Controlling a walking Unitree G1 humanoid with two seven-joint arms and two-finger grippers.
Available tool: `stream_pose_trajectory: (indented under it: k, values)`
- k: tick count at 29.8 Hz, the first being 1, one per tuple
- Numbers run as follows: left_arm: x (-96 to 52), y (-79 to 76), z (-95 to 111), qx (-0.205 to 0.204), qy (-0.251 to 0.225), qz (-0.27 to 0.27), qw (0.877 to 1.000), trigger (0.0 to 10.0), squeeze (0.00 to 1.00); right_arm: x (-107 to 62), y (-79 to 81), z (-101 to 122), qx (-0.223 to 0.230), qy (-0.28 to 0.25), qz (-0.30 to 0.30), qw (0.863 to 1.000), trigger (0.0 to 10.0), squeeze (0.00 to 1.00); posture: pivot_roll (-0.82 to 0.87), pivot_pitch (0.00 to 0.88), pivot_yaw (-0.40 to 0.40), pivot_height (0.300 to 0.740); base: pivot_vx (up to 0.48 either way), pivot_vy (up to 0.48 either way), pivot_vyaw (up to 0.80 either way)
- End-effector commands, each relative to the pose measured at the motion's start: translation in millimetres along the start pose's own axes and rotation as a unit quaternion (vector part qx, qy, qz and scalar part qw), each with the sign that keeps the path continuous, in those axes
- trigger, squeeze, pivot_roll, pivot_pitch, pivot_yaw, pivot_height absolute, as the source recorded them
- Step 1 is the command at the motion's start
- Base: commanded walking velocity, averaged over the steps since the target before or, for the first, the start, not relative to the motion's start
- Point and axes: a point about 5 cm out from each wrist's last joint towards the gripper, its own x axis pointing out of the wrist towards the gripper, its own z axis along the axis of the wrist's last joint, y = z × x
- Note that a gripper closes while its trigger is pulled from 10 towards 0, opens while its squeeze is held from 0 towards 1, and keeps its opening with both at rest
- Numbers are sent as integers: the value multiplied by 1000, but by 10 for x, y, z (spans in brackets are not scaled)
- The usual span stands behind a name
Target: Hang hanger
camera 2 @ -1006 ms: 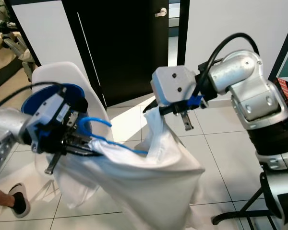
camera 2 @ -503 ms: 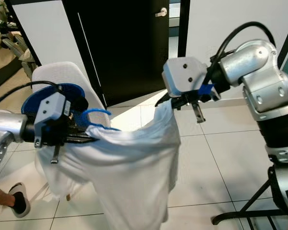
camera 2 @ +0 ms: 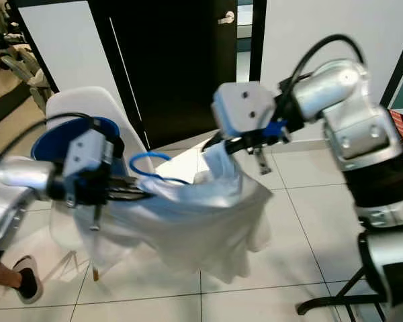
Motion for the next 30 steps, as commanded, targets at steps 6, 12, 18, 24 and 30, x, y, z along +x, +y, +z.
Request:
stream_pose_trajectory:
  k: [6, 12, 18, 24, 30]
  values:
    - [110, 8, 49, 1, -24, 15, 1000, 10000, 0, 94, -143, 47, 11, -9, -56, 998, 10000, 639, -101, 0, 30, 740, 0, 0, 0]
    - [137, 39, 42, -3, -30, 48, 998, 10000, 0, 141, -175, -70, 43, 19, -81, 996, 10000, 1000, -98, 0, 28, 740, 0, 0, 0]
    - [242, -56, 139, -17, -77, 44, 996, 10000, 0, 253, -100, -536, 131, 142, -102, 976, 10000, 1000, -95, 0, 27, 740, 0, 0, 0]
    - [266, -89, 193, -27, -101, 37, 994, 10000, 0, 274, -3, -799, 167, 203, -110, 959, 10000, 1000, -95, 0, 27, 740, 0, 0, 0]
    - [286, -250, 231, -48, -123, -12, 991, 10000, 0, 114, 312, -1258, 214, 310, -55, 925, 10000, 1000, -99, 0, 28, 740, 0, 0, 0]
